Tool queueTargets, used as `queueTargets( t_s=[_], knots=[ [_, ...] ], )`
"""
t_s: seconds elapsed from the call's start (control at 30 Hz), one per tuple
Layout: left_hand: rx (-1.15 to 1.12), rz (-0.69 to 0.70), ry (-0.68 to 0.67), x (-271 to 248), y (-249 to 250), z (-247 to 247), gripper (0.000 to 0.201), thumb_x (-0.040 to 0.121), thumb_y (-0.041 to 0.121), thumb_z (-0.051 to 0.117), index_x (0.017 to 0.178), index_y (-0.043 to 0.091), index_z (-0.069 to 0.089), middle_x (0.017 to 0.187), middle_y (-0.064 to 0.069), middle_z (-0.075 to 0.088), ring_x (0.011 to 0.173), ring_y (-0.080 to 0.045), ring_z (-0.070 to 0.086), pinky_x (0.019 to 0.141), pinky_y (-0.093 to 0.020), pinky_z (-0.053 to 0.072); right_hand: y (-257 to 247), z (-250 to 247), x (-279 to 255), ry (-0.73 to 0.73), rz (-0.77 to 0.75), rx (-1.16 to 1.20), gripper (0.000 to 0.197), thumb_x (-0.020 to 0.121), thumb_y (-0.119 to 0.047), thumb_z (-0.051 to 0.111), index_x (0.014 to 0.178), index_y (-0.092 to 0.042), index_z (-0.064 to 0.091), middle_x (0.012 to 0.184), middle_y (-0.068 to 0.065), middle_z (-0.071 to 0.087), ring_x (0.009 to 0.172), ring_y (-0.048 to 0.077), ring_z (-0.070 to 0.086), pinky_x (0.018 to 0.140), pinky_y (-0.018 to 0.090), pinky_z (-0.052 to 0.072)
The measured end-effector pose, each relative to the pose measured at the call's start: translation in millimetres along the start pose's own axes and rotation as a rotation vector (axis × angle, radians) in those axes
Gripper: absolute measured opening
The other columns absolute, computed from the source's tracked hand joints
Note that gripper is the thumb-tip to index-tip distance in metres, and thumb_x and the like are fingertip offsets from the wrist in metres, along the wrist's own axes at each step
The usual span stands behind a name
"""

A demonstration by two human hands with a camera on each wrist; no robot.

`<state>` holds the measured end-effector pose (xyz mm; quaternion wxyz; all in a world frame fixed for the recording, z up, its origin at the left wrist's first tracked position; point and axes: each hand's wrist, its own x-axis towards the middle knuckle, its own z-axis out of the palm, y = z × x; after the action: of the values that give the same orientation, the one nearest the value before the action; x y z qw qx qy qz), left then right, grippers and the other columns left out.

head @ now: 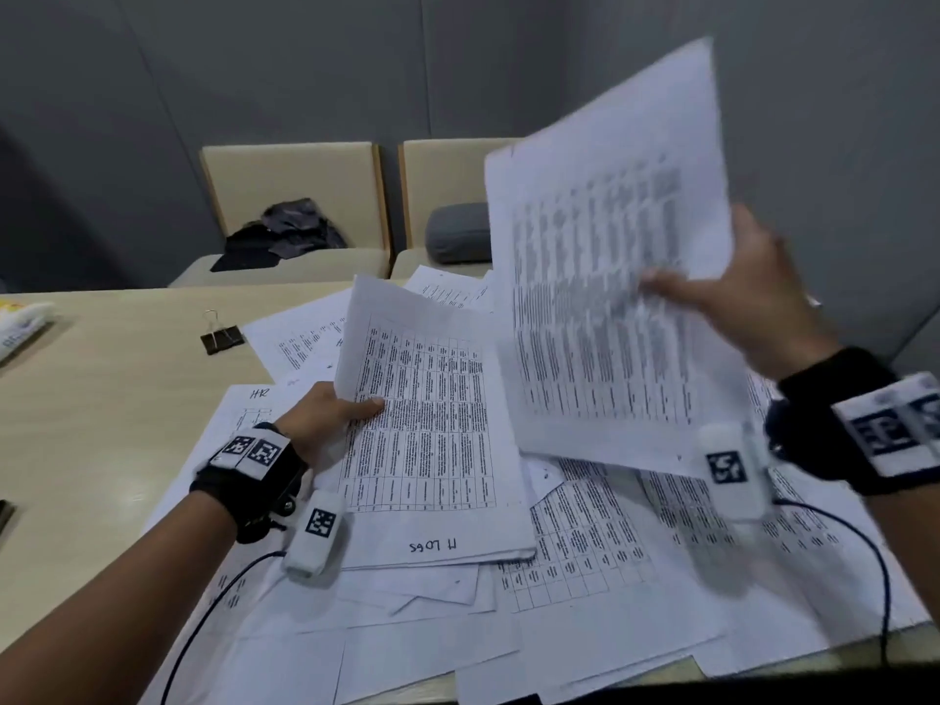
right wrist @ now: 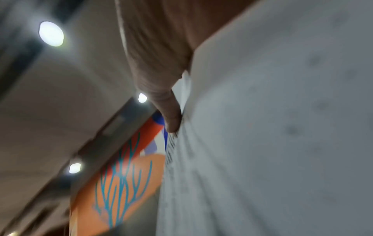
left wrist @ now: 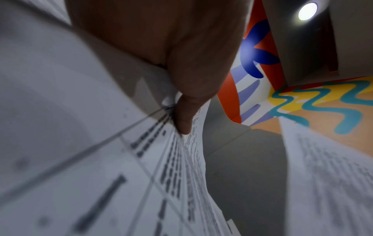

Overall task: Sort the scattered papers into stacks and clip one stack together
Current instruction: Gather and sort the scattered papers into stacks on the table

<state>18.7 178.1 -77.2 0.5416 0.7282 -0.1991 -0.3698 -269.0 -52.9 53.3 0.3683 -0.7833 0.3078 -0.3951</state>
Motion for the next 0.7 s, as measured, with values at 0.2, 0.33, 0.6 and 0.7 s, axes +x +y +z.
queueTargets(
  t_s=[0.2,0.33,0.6,0.7],
  knots=[
    [0.092,0.183,-0.017,-2,29,25,0.029,0.09,0.015,0.068,0.105,-0.01,0.062,0.079,-0.012,0.056,0.072,-0.022,0.054,0.068,-0.033,0.047,17,-19,9,-0.006,0.115,0.294,0.076,0.059,-0.032,0.091,0.126,-0.021,0.057,0.121,-0.002,0.07,0.114,0.015,0.066,0.102,0.044,0.05],
    [-0.04,0.331,-0.048,-14,50,52,0.022,0.094,0.009,0.059,0.11,-0.006,0.061,0.088,-0.014,0.061,0.079,-0.023,0.058,0.072,-0.029,0.05,56,19,-6,-0.068,0.275,0.347,0.045,0.07,-0.028,0.086,0.109,-0.016,0.066,0.11,0.006,0.074,0.095,0.015,0.071,0.089,0.037,0.054],
    [-0.012,0.542,-0.026,-32,72,92,0.064,0.099,0.057,0.021,0.117,0.016,0.067,0.105,0.001,0.073,0.09,-0.004,0.07,0.08,-0.021,0.057,65,60,-15,0.002,0.472,0.48,0.044,0.091,-0.014,0.068,0.129,-0.008,0.048,0.114,0.006,0.069,0.099,0.016,0.068,0.083,0.029,0.053],
    [0.122,0.672,-0.005,-35,78,96,0.053,0.079,0.053,0.069,0.112,0.012,0.063,0.103,-0.004,0.072,0.09,-0.012,0.071,0.08,-0.032,0.06,48,61,-13,0.067,0.417,0.512,0.052,0.087,-0.01,0.073,0.13,-0.009,0.043,0.112,0.007,0.068,0.094,0.015,0.069,0.086,0.031,0.055]
  ],
)
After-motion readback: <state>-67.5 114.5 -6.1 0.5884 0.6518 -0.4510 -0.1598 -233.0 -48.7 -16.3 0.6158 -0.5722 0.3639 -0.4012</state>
